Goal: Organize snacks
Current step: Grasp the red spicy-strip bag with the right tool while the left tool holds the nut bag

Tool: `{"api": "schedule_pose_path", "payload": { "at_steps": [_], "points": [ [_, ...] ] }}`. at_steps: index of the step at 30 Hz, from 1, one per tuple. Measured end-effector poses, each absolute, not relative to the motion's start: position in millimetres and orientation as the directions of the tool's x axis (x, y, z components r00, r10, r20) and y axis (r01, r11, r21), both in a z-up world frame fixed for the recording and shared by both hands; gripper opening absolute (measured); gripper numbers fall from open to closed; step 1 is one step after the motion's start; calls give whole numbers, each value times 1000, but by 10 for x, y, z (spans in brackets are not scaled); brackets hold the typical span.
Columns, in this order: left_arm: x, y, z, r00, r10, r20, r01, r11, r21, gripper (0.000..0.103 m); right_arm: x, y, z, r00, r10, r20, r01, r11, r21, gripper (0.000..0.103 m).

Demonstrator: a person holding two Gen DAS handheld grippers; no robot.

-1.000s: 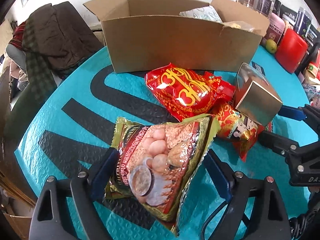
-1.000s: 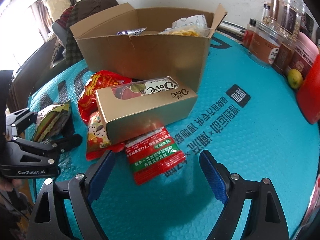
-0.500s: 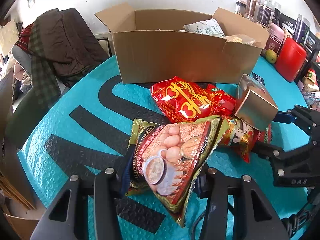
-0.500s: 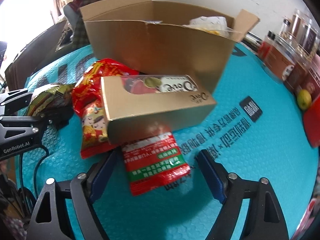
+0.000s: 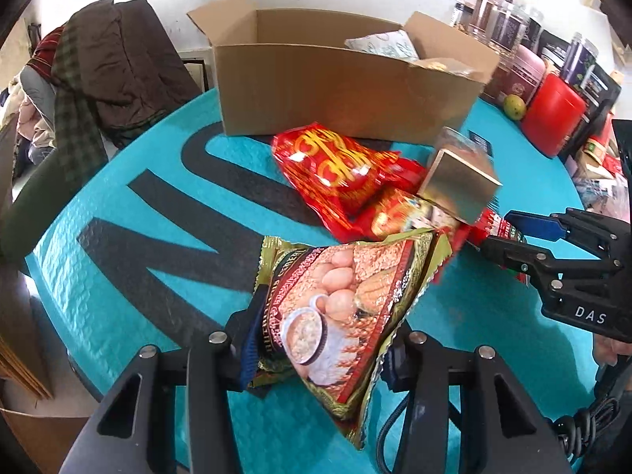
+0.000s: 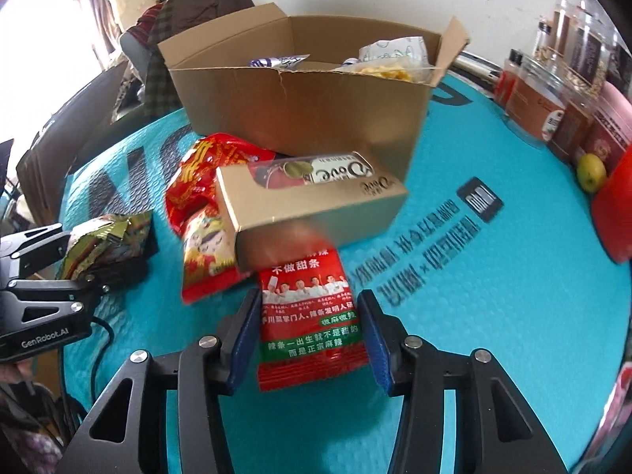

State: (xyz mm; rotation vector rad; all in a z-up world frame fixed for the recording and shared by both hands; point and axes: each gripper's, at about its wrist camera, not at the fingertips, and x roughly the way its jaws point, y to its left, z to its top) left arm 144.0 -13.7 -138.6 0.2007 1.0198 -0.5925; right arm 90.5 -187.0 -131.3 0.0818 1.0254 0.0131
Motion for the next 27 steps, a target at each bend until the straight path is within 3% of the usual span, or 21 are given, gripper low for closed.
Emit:
{"api": "schedule_pose_path", "payload": {
  "at_steps": [17, 19, 23, 27],
  "points": [
    [980, -235, -1329, 317, -415, -853, 630, 764, -138, 47, 182, -1834, -1329, 459, 48, -887, 94, 990, 102, 48],
    [970, -231, -1336, 313, -416, -854, 629, 765, -142, 47, 192, -1842, -1322, 469, 44, -882, 92, 991, 98, 52],
    [989, -218, -1338, 319, -413, -853, 624, 769, -140, 47, 300, -1842, -1362, 477, 19, -879, 100, 992, 75, 72],
    [1019, -189, -1344, 325, -412, -851, 616, 775, -141, 47, 411, -1771, -1437, 473, -14, -881, 74, 997, 24, 74]
  ]
}}
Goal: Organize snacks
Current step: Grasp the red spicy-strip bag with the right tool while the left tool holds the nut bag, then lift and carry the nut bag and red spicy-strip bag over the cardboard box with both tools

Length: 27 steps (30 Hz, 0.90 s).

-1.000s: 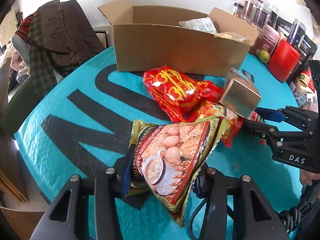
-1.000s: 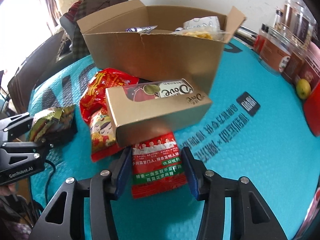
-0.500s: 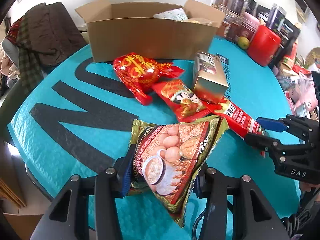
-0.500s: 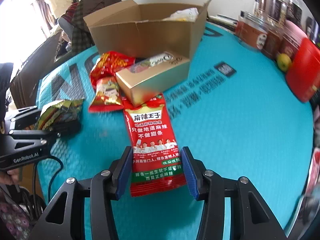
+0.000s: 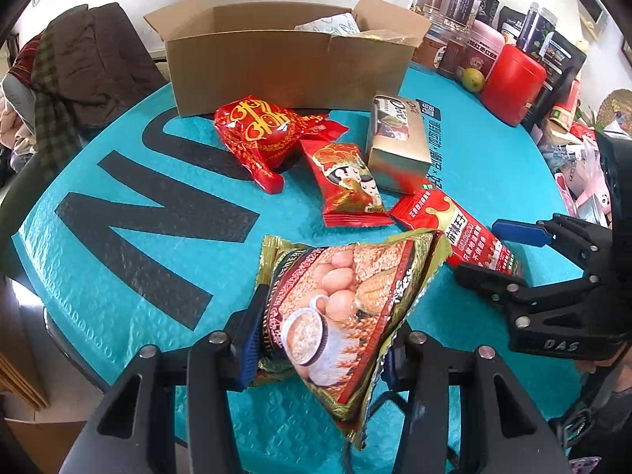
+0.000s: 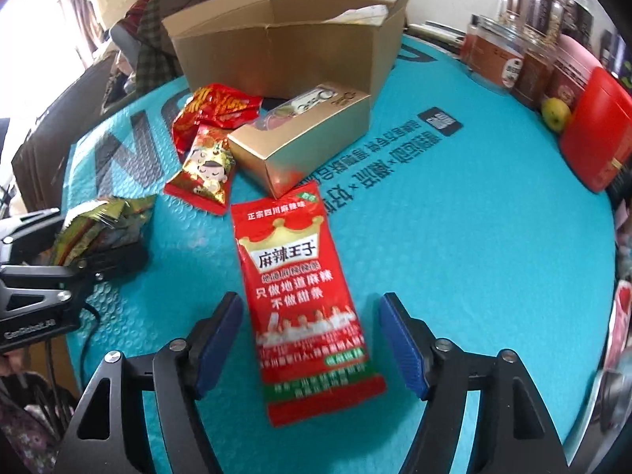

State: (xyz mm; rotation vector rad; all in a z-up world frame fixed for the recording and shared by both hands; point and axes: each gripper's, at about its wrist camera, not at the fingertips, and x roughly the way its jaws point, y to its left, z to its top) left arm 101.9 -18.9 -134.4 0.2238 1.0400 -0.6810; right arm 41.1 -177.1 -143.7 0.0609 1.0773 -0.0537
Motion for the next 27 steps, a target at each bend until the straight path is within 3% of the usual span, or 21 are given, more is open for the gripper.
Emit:
{"api": "schedule_pose_path", "payload": {
  "at_steps": [2, 7, 9, 10, 11, 14, 27],
  "points": [
    [1029, -198, -1347, 327, -410, -851, 613, 778, -139, 47, 437, -1726, -1476, 468, -44, -883, 59, 998, -19, 87],
    [1043, -222, -1350, 328, -405, -853, 613, 779, -135, 47, 404, -1754, -1491, 498, -40, -866, 71, 997, -5, 86],
    [1047, -226, -1350, 328, -405, -854, 614, 778, -133, 47, 376, -1730, -1473, 516, -27, -856, 50, 999, -1, 74],
    [1050, -227, -1350, 327, -404, -854, 614, 778, -133, 47, 375, -1717, -1458, 521, -25, -853, 41, 999, -4, 62],
    [1049, -225, -1349, 328, -404, -854, 613, 779, -133, 47, 375, -1709, -1453, 525, -19, -851, 32, 999, -2, 56],
    [1047, -238, -1350, 329, -403, -854, 612, 780, -132, 47, 377, -1714, -1443, 530, -24, -848, 43, 999, -2, 47],
    [985, -165, -1303, 329, -419, -846, 593, 789, -160, 47, 131, -1762, -1360, 538, 26, -842, 107, 989, 99, 46]
  ]
}}
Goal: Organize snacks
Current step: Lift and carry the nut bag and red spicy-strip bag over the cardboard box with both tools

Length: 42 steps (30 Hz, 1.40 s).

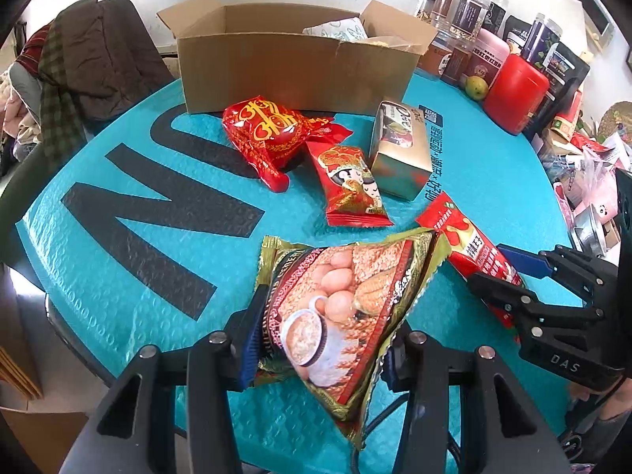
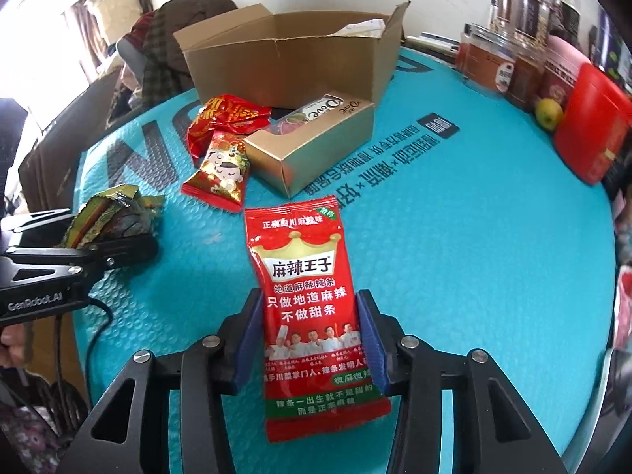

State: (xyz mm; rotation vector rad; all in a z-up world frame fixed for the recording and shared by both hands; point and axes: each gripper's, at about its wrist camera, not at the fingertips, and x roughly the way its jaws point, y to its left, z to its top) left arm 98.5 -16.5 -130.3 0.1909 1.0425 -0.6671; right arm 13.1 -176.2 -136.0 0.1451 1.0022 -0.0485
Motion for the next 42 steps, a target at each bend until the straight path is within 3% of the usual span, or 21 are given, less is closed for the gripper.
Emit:
{"api": "schedule_pose_path", "payload": {
  "at_steps": [23, 42],
  "points": [
    [730, -250, -646, 432, -527, -732, 657, 740, -145, 47, -261, -1701, -721, 685, -1, -728, 130, 984, 121, 46],
    [1183, -377, 48, 575, -557, -599, 631, 768, -109, 47, 312, -1821, -112, 788, 45, -615, 14, 996, 91, 46]
  ]
}}
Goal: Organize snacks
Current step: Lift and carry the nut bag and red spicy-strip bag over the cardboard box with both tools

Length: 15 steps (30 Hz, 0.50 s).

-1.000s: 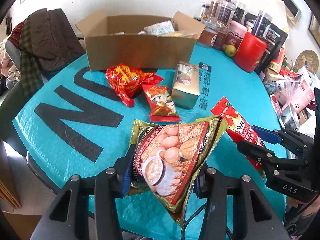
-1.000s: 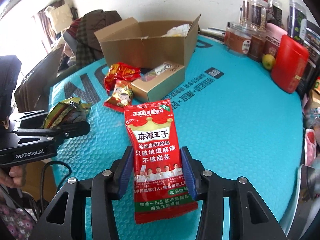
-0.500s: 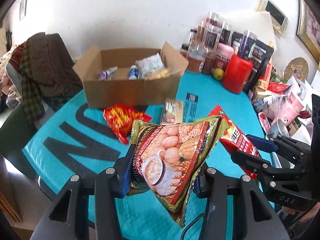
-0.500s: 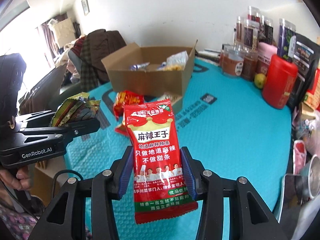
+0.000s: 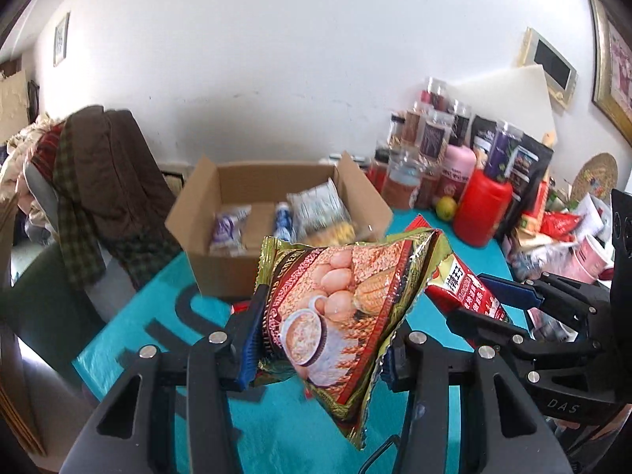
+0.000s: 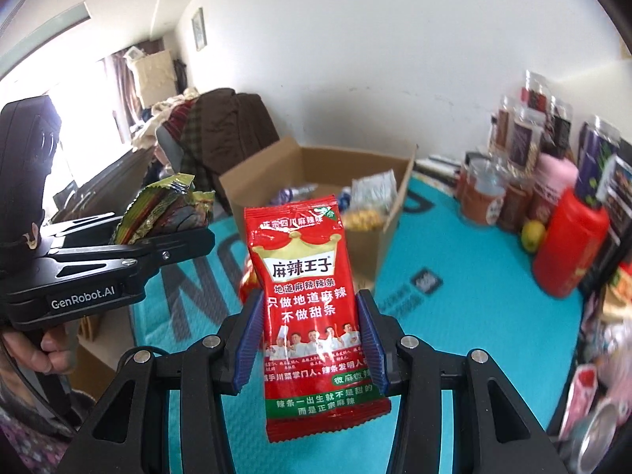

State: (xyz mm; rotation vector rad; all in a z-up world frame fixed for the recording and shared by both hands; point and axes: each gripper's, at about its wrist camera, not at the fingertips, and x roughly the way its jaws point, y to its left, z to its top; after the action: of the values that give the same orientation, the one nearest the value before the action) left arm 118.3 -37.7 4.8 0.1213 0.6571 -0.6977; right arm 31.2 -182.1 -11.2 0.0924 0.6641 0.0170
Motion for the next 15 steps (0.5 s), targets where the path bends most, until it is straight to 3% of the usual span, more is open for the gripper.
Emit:
{"api": "schedule_pose_path", "payload": {
  "at_steps": [15],
  "points": [
    [1827, -603, 339, 636, -564, -527, 623, 778, -81, 47, 1076, -2072, 280, 838, 45, -544, -29, 999, 38, 46]
  ]
}}
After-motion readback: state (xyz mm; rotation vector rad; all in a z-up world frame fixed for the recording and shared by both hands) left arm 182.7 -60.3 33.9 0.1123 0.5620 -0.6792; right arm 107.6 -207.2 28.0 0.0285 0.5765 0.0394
